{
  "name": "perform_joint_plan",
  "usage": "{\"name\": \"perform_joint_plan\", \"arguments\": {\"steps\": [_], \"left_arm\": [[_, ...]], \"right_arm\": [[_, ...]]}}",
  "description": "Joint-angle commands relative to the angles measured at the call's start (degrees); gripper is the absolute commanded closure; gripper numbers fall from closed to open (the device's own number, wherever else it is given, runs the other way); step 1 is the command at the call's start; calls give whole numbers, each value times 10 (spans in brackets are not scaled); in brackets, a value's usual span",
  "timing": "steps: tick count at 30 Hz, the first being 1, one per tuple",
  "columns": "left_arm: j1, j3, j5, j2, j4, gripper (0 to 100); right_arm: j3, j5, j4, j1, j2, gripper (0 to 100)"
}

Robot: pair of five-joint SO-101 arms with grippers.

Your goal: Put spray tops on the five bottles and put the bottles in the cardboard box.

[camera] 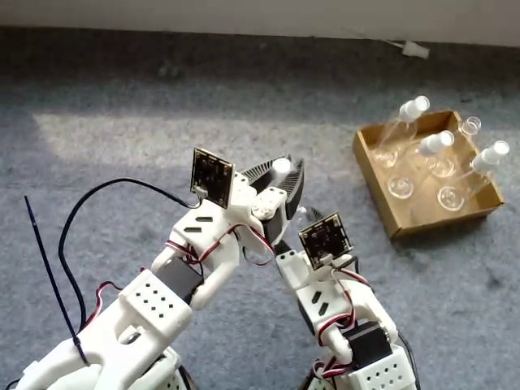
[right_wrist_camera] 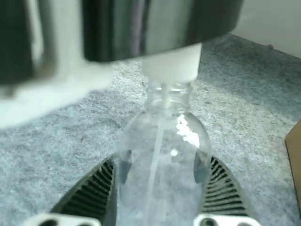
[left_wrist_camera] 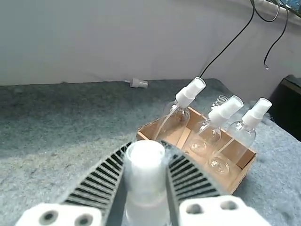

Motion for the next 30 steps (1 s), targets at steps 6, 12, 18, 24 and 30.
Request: {"name": "perform_joint_plan", "arguments": {"steps": [6,12,18,24,30], "left_arm": [[22,-17,-4,-9,4,995],[24,-12,-4,-9,4,995],[25,-5,-4,-9,3,995],[25,-4,-4,-9,3,993],[24,26,-4,-9,-1,993]], "right_arm": [[-54,45,0,-5,-6,868],[-54,46,0,-5,-6,868],[-54,45,0,-5,-6,868],[-54,12,0,-5,-6,868],[-54,1,0,5,-6,868]]}}
